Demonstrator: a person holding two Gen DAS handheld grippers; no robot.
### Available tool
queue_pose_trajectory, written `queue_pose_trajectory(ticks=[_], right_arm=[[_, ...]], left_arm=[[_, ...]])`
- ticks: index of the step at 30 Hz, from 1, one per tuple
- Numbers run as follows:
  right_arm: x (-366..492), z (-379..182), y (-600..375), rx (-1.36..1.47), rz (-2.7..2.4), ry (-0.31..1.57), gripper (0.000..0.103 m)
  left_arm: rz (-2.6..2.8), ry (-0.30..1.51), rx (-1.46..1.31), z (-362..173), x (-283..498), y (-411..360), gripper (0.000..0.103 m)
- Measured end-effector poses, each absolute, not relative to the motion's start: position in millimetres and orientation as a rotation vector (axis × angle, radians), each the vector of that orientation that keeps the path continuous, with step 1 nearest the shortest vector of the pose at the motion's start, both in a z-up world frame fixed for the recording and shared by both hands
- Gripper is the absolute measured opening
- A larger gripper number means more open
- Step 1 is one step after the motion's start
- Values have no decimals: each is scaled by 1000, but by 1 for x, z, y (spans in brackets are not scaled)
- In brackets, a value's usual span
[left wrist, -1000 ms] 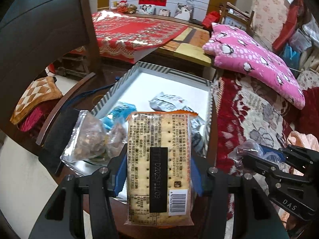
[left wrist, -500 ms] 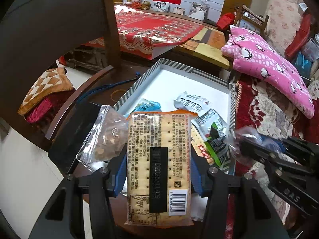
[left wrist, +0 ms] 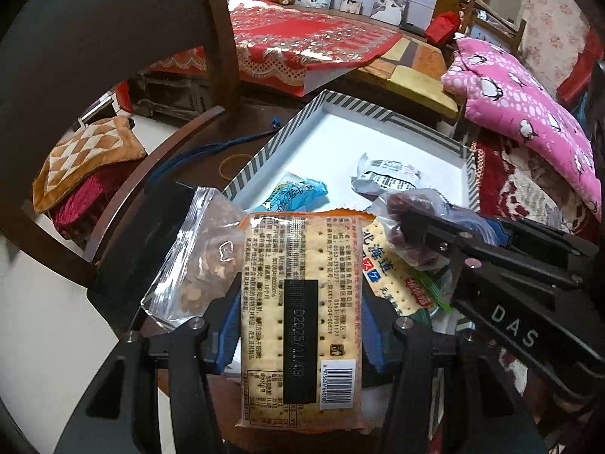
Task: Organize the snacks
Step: 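Lower both snacks into the tray and open both tools to release, then return both tools to the brown coffee stick on the blanket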
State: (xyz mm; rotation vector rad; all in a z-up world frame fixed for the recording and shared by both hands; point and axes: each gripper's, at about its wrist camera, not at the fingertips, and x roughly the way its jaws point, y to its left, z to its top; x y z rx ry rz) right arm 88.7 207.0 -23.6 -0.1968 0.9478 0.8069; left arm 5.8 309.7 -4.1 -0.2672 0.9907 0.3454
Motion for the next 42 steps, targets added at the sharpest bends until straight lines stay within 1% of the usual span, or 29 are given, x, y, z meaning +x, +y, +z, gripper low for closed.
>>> queue_pose_trajectory(ticks=[4,5,6,7,8,11,13,15,20,24,29,42], right_arm=[[85,-29,212,-168,860,954,33],[83,-30,212,-161,871,949,41],[82,-30,211,-149,886,944,58],[81,-29,209,-133,895,938,67],[79,-27,207,-114,898,931,78],[82,-18,196,-44,884,930,79],[84,-11,188,-22,881,930,79],[83,-1,176,-16,881,909,79],[83,15,125,-50,858,881,81],[103,8,62,-69,730,912,82],[125,-7,-16,-80,553,949,82],[152,-29,-149,54,313,961,82]], left_arm=[[365,996,-268,-9,8,310,53],[367,999,-262,-10,9,309,53],[367,997,-257,-10,9,308,54],[367,995,-255,-10,9,307,56],[365,993,-255,-10,9,306,60],[369,986,-265,-8,10,306,71],[372,979,-266,-5,10,306,73],[385,966,-249,0,9,304,78],[386,917,-239,23,3,296,82],[371,869,-243,41,0,286,85],[336,861,-207,49,8,264,85],[221,911,-151,42,41,206,85]])
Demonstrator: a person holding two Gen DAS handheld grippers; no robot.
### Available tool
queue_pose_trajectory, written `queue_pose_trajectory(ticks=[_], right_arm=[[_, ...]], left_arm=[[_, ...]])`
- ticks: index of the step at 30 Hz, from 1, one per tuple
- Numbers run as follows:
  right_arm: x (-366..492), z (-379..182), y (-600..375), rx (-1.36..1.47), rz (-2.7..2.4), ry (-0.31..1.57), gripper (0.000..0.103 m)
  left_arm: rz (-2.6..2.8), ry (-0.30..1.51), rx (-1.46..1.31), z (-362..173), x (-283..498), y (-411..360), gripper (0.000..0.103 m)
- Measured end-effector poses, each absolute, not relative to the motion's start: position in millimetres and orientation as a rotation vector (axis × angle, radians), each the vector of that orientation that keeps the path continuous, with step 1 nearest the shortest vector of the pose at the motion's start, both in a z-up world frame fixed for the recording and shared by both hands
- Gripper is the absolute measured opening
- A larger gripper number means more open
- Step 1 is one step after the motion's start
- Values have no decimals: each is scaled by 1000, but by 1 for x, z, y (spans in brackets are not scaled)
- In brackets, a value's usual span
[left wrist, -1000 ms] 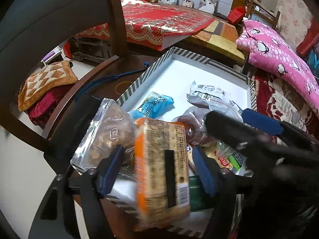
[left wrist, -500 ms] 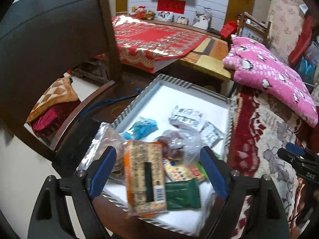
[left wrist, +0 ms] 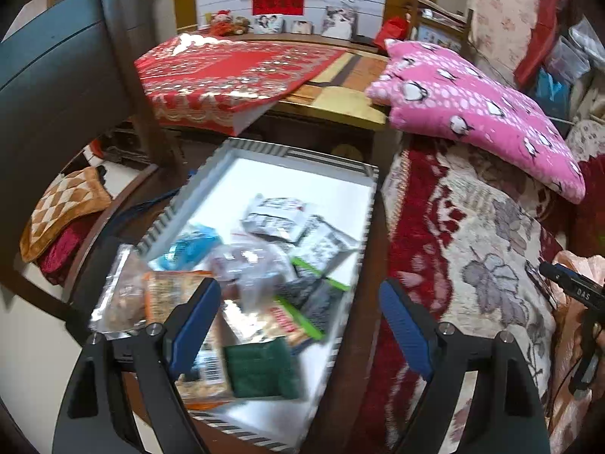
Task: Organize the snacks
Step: 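Return both tools to the brown coffee stick on the blanket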
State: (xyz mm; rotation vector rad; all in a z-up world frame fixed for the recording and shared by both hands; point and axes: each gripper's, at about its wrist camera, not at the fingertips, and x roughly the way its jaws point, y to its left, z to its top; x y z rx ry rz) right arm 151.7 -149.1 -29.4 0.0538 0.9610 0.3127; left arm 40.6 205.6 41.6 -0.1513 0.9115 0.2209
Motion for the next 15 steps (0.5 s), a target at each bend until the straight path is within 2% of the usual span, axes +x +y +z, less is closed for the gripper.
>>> queue_pose_trajectory(ticks=[11,15], right_arm=[[173,-60,-267,304,163,1042,82],[177,-58,-306,359,142,1071,76]], left_arm=[[98,940,-104,29,78,140,85],[73,948,-87,22,84,126,85]])
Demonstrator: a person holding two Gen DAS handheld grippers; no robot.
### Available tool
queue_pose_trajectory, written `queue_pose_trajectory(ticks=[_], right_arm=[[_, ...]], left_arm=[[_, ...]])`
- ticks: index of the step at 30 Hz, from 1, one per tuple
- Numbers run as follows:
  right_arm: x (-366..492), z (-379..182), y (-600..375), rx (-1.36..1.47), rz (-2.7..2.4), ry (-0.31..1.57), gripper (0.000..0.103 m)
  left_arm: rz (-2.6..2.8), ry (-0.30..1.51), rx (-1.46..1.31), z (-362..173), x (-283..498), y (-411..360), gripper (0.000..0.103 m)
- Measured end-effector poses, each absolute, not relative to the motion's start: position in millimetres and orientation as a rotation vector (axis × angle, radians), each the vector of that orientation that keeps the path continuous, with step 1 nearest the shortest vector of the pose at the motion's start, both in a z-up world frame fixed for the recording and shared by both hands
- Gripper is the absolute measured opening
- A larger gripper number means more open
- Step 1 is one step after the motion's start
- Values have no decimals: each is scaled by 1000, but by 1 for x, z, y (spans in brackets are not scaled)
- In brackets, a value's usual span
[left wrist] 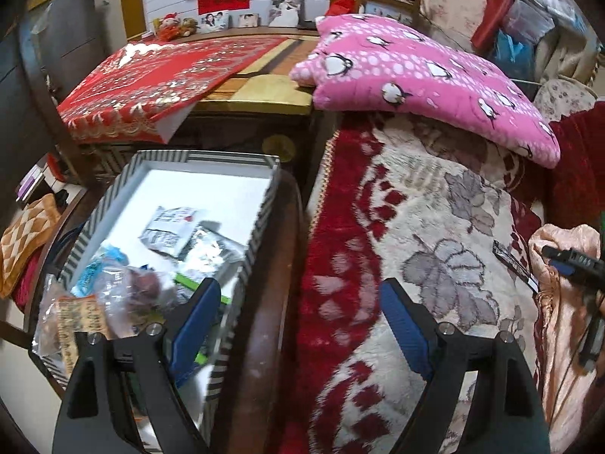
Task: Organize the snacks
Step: 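Return both tools to the brown coffee stick on the blanket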
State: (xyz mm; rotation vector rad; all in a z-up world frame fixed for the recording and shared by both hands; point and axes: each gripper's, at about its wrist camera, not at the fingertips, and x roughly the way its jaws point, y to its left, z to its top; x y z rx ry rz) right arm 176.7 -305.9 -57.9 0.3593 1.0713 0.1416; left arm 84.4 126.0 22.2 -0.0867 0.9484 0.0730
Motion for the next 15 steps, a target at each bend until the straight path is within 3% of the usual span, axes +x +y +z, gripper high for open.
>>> queue_pose_trajectory(ticks=[7,15], right_arm=[[187,-48,-280,347,340,1091,81],[216,-89,-255,371,399,1200,81]], left_arm=[[66,982,-93,9,86,125,85],[89,1002,-108,2,83,136,85]])
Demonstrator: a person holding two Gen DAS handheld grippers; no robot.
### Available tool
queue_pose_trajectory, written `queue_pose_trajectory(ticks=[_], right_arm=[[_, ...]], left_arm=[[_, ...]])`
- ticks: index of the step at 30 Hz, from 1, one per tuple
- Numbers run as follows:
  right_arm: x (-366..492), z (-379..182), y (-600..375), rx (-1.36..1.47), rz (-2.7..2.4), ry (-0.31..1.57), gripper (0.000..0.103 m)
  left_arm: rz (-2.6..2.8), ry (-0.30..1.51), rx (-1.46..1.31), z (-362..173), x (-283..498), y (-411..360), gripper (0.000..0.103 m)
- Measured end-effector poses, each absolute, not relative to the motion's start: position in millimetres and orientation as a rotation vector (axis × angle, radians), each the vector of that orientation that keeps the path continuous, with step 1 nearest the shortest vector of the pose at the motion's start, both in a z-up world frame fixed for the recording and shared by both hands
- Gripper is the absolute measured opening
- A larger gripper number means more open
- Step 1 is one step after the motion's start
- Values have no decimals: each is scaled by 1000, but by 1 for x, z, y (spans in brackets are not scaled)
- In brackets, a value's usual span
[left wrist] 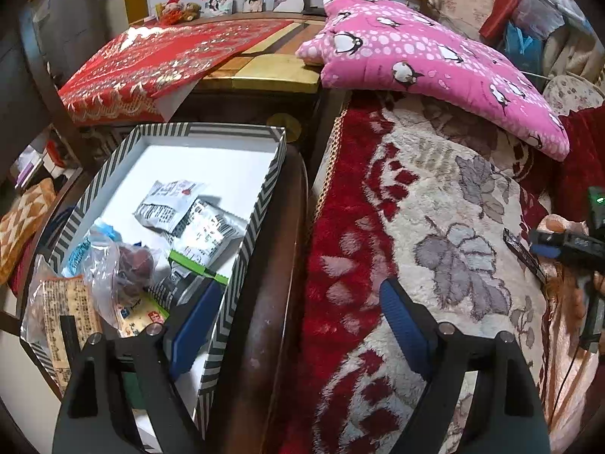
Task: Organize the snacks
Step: 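Return both tools to the brown coffee stick on the blanket, then grasp the brown Nescafe stick with right tool while left tool approaches it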
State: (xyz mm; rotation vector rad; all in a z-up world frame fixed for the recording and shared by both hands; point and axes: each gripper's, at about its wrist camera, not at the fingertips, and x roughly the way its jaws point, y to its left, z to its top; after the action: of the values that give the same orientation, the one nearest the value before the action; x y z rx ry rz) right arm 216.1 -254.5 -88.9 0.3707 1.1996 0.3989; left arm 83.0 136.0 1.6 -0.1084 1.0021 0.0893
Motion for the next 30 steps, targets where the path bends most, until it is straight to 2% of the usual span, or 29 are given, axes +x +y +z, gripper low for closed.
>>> queue_pose_trajectory(ticks=[4,8,13,19,22,27,30], right_arm=[[194,-89,-245,474,428,1248,84],[153,-67,-210,670,756,1287,84],[123,-39,-197,302,527,1179,84],[131,-52,-233,541,416,1198,84],[141,-52,-229,414,366,1189,84],[149,-52,-205,-37,424,1161,84],[161,-64,-211,-106,517,1209,84]], left_arm=[[86,1000,-104,1,82,136,85],[71,1006,-107,-1,84,132,85],[1,1000,-74,5,80,108,85],[-151,1002,-10,9,91,57,85],[-227,1010,49,4,102,27,85],[-343,1092,48,-8,127,-6,85],[-370,1135,44,-14,142,-22,85]])
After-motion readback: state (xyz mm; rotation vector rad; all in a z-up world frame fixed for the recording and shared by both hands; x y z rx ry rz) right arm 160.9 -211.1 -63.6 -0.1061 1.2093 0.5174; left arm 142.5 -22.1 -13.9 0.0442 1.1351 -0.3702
